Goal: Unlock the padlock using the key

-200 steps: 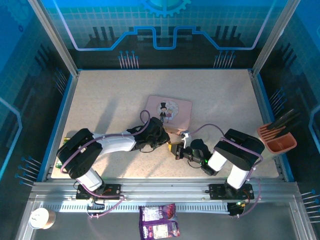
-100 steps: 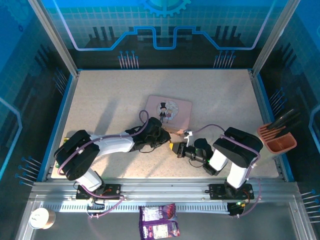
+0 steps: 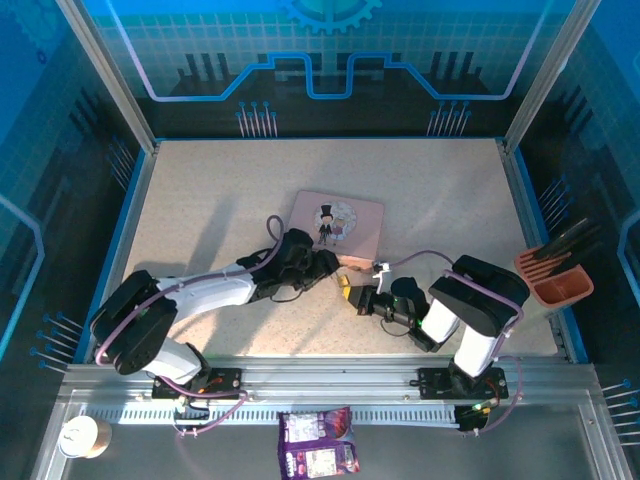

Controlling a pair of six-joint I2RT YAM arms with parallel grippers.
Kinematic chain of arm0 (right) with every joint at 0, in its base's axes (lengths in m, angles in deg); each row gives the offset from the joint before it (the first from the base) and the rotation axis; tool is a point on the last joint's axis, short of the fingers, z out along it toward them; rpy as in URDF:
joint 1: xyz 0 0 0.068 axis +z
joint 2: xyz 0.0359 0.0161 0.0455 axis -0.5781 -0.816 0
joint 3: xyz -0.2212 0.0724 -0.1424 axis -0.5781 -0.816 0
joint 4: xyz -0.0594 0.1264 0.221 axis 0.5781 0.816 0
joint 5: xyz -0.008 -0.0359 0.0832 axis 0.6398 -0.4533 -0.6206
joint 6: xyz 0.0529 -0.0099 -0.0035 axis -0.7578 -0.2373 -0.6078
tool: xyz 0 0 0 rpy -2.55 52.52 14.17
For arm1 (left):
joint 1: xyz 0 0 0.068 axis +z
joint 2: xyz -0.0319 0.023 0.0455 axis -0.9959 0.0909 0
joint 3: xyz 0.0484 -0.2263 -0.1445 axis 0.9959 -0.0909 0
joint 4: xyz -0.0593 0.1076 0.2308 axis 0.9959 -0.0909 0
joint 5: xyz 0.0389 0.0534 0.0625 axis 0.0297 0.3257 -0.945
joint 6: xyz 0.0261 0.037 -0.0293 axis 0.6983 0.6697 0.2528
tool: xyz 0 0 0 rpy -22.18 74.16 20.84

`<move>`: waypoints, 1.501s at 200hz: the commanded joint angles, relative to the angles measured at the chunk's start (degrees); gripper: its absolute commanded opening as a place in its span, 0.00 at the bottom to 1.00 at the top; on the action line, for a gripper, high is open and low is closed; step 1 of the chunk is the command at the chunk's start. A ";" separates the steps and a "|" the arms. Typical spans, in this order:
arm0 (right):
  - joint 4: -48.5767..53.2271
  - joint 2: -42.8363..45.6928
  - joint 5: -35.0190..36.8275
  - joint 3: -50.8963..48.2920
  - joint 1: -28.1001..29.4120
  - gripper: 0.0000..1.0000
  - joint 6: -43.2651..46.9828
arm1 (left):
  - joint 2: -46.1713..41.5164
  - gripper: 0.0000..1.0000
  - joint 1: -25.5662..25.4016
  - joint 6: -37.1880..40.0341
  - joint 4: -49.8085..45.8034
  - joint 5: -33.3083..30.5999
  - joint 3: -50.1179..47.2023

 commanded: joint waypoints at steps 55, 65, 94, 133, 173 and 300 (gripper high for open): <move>12.64 6.07 2.45 1.45 -1.21 0.32 2.06 | -6.77 0.73 13.01 21.75 -20.86 -9.60 7.05; 16.52 8.24 2.62 2.24 -1.18 0.34 3.16 | -5.62 0.75 14.67 24.38 -21.92 -10.40 8.93; 32.54 16.37 3.47 6.78 -1.04 0.39 10.68 | -0.98 0.80 18.49 30.57 -20.89 -8.46 13.08; 49.49 19.66 3.24 15.53 -0.96 0.43 22.99 | 5.80 0.83 20.10 34.60 -18.55 -4.18 18.36; 56.85 15.22 0.36 23.01 -1.09 0.40 27.02 | 11.05 0.83 20.16 36.30 -17.89 -1.39 21.75; 62.55 5.44 0.63 31.60 -2.13 0.30 28.54 | 16.34 0.81 20.11 32.52 -18.51 -2.74 19.24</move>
